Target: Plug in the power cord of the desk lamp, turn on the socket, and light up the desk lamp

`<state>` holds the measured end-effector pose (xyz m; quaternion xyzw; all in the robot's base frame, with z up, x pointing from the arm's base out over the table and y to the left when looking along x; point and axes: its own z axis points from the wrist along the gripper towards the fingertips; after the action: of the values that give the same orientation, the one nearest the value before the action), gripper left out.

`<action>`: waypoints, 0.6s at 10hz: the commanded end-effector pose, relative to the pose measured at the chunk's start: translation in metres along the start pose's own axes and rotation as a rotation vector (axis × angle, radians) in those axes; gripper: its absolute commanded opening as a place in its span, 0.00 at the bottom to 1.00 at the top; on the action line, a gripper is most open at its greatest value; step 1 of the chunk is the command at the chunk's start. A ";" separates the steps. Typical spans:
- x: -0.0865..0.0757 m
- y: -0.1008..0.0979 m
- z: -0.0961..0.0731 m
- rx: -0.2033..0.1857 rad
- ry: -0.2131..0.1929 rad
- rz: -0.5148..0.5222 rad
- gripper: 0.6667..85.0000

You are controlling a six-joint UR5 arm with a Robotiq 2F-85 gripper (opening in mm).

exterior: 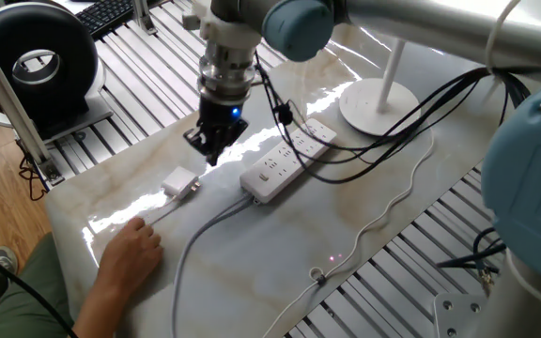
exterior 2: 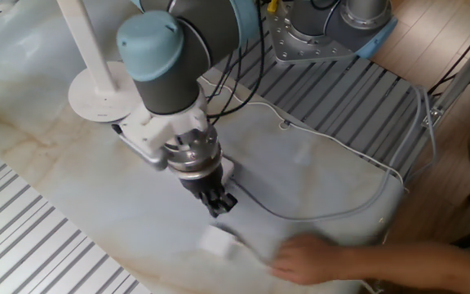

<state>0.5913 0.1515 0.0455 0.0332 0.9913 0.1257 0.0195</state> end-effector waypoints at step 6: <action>0.030 -0.050 -0.005 0.177 0.156 -0.419 0.00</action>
<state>0.5644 0.1189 0.0365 -0.1001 0.9931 0.0563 -0.0216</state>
